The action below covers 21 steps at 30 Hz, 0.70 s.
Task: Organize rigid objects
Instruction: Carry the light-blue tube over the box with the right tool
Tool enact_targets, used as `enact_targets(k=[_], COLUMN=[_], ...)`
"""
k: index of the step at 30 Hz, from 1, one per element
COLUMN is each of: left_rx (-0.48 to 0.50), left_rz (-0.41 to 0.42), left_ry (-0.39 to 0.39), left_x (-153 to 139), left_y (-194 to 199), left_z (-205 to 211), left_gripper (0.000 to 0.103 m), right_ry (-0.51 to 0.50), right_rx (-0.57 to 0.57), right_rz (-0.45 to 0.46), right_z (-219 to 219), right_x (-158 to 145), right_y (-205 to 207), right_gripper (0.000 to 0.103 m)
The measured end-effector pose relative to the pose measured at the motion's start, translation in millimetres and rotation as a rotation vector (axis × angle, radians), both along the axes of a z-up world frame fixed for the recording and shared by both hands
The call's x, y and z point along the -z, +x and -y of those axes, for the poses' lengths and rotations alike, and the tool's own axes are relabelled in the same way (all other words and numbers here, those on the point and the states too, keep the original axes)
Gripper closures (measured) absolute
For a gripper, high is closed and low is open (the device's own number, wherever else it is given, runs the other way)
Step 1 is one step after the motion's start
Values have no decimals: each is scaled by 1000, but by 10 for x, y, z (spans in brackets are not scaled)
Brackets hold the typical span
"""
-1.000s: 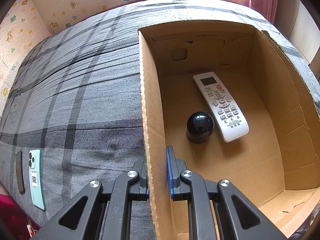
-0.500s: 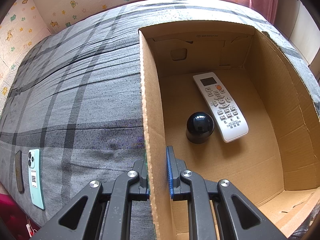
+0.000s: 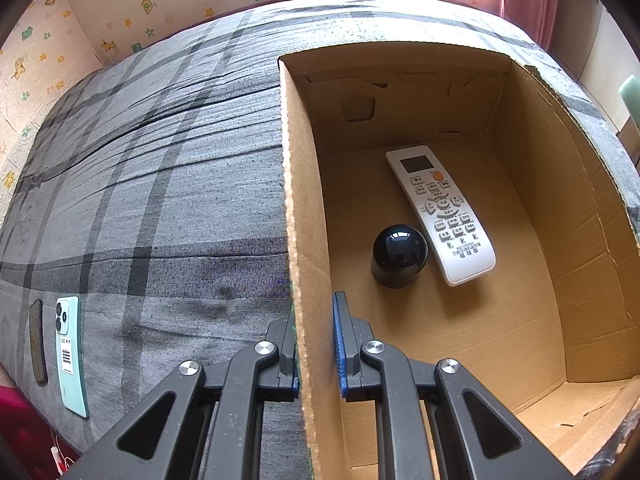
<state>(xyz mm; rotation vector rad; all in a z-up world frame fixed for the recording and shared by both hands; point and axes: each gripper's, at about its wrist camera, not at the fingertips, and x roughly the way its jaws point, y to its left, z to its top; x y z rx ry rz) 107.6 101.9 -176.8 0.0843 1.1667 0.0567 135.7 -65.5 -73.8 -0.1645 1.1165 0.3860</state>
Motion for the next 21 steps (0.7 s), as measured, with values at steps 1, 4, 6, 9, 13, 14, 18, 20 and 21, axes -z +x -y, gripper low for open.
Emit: enact_targets(k=[1,4,6,9,13,14,18,20,21], left_rx=[0,2,3,0,0,1,1,1,2], left_rz=[0,0,0,0,-1,-1,-3,-2,-2], left_ry=[-1,3,5,-2,-2,-2,-3,-3,-3], left_x=[0,0,0,0,0,0,-4,-4,-5], left_y=[-1,-2,0,0,3,3,9,10,10], left_z=[-4,-3,0,-8,-10,-9,-9,-9,-9], left_gripper=[89,89,89,89,89,89,89,89,89], right_ry=[-1,-3,-3,-3,-4,-1,-4,-10,-13], right_rx=[-9,-30,-44,-63,-81,-84,-96,-101,-103], right_rz=[-4,-17,-27,-47,-83,-96,-136,-155,-165], right_z=[-45,-161,-235,-343,-456,-481,-579,-622,-641], right_x=[21,92,145,241,393,437,615,702,748], right_y=[2,2,2,-2,9,11,8,4,4], right_gripper=[76,76,76,76,76,76,76,76,76])
